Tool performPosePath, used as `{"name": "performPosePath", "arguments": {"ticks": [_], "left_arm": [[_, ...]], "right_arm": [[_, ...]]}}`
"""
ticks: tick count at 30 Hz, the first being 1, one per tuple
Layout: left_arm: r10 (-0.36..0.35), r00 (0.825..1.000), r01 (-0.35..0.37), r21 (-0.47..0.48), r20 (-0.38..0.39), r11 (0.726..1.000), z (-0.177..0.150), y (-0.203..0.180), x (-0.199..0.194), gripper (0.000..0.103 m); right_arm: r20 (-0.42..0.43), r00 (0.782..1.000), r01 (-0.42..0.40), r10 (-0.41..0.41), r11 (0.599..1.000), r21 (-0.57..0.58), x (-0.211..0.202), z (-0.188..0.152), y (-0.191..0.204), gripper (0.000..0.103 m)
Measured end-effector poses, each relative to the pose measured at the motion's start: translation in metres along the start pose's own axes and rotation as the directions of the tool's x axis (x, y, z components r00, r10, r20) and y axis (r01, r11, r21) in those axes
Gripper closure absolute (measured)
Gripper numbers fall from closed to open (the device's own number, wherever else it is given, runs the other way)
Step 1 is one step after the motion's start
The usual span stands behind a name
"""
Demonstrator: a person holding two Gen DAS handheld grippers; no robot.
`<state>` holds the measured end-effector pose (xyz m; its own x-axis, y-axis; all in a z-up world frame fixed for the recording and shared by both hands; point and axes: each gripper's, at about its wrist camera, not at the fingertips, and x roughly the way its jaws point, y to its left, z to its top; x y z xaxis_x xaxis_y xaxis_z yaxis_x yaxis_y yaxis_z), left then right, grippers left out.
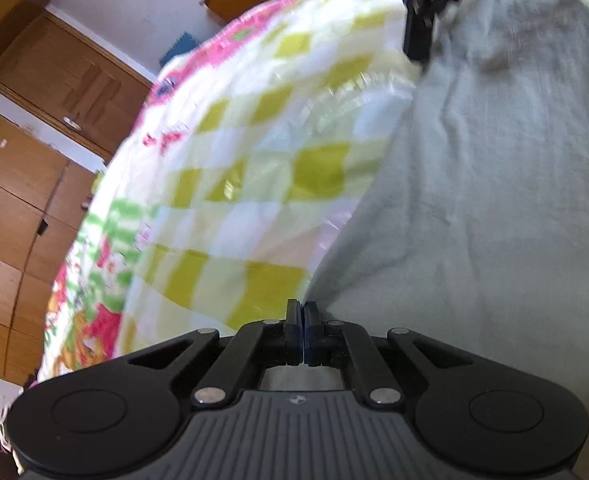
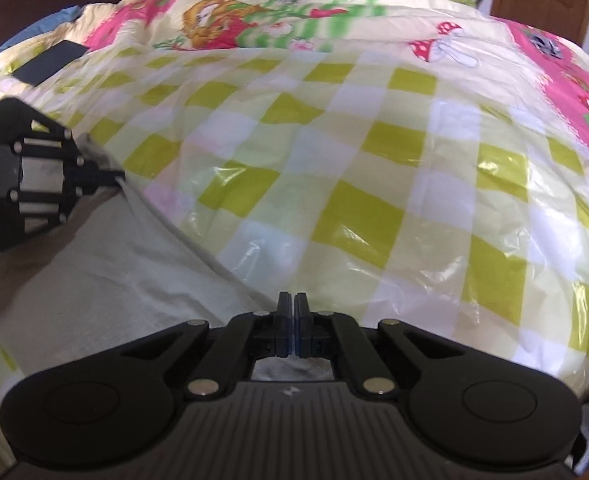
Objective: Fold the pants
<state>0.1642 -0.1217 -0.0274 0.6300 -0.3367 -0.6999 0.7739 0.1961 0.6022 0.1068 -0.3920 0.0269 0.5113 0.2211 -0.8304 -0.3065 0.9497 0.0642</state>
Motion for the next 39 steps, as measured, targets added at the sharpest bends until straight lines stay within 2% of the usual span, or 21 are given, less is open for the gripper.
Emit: {"name": "performPosePath", "arguments": {"ticks": [3,6,8,10,14,16,18,20,22,23,25,26,28,31,33,34,36,37,39], "left_arm": [[0.048,0.999,-0.047,0.03,-0.011,0.998,-0.006,-0.012,0.007,0.082],[0.094,0.996,-0.094,0.021,-0.011,0.995,-0.006,-0.016,-0.001,0.079],[0.106,0.994,-0.106,-0.004,0.002,0.994,-0.006,-0.018,-0.011,0.077],[0.131,0.991,-0.13,-0.035,0.007,0.991,-0.005,-0.02,-0.022,0.074],[0.176,0.984,-0.173,-0.094,0.027,0.981,0.001,-0.034,-0.047,0.067],[0.164,0.986,-0.159,-0.111,0.032,0.981,0.006,-0.044,-0.058,0.066],[0.144,0.989,-0.139,-0.107,0.033,0.984,0.012,-0.056,-0.066,0.065],[0.113,0.993,-0.11,-0.087,0.025,0.99,0.019,-0.066,-0.07,0.064],[0.096,0.995,-0.095,-0.072,0.019,0.993,0.026,-0.074,-0.074,0.064],[0.083,0.996,-0.082,-0.064,0.018,0.995,0.029,-0.077,-0.076,0.063],[0.084,0.996,-0.084,-0.041,0.019,0.996,0.034,-0.082,-0.08,0.063],[0.081,0.997,-0.081,-0.033,0.017,0.996,0.036,-0.083,-0.081,0.062],[0.078,0.997,-0.077,-0.029,0.021,0.997,0.04,-0.085,-0.085,0.062],[0.081,0.996,-0.081,-0.021,0.029,0.997,0.044,-0.086,-0.086,0.062],[0.078,0.996,-0.078,-0.019,0.033,0.997,0.046,-0.086,-0.086,0.062],[0.078,0.996,-0.078,-0.019,0.039,0.997,0.047,-0.085,-0.086,0.062],[0.07,0.996,-0.069,-0.029,0.054,0.997,0.048,-0.086,-0.088,0.062],[0.065,0.996,-0.063,-0.035,0.062,0.997,0.048,-0.087,-0.088,0.062],[0.057,0.996,-0.054,-0.04,0.07,0.998,0.05,-0.09,-0.086,0.062]], "right_arm": [[0.048,0.998,0.042,-0.047,0.994,0.097,-0.019,-0.019,-0.011,0.095],[0.101,0.988,0.083,-0.117,0.954,0.289,-0.056,-0.062,-0.028,0.094],[0.132,0.976,0.099,-0.173,0.895,0.436,-0.086,-0.097,-0.037,0.094],[0.155,0.963,0.093,-0.222,0.81,0.578,-0.114,-0.133,-0.043,0.094],[0.175,0.934,0.083,-0.312,0.666,0.741,-0.149,-0.194,-0.047,0.093],[0.213,0.925,0.037,-0.315,0.632,0.774,-0.156,-0.214,-0.049,0.091],[0.254,0.918,-0.025,-0.304,0.595,0.803,-0.154,-0.225,-0.054,0.084],[0.288,0.916,-0.081,-0.281,0.573,0.816,-0.145,-0.229,-0.063,0.08],[0.339,0.902,-0.146,-0.266,0.551,0.822,-0.137,-0.228,-0.072,0.076],[0.352,0.896,-0.161,-0.27,0.541,0.825,-0.133,-0.227,-0.077,0.076],[0.34,0.893,-0.147,-0.293,0.524,0.839,-0.132,-0.223,-0.081,0.087],[0.347,0.891,-0.154,-0.294,0.524,0.838,-0.132,-0.22,-0.083,0.1],[0.37,0.881,-0.175,-0.295,0.524,0.833,-0.136,-0.216,-0.087,0.101],[0.432,0.85,-0.205,-0.302,0.566,0.799,-0.15,-0.205,-0.091,0.101],[0.436,0.841,-0.196,-0.321,0.571,0.798,-0.158,-0.202,-0.093,0.1],[0.431,0.84,-0.188,-0.331,0.567,0.802,-0.162,-0.206,-0.092,0.097],[0.374,0.861,-0.146,-0.345,0.537,0.831,-0.164,-0.218,-0.092,0.093],[0.348,0.871,-0.141,-0.347,0.502,0.853,-0.163,-0.227,-0.093,0.091],[0.327,0.888,-0.166,-0.323,0.44,0.883,-0.159,-0.245,-0.093,0.076]]}}
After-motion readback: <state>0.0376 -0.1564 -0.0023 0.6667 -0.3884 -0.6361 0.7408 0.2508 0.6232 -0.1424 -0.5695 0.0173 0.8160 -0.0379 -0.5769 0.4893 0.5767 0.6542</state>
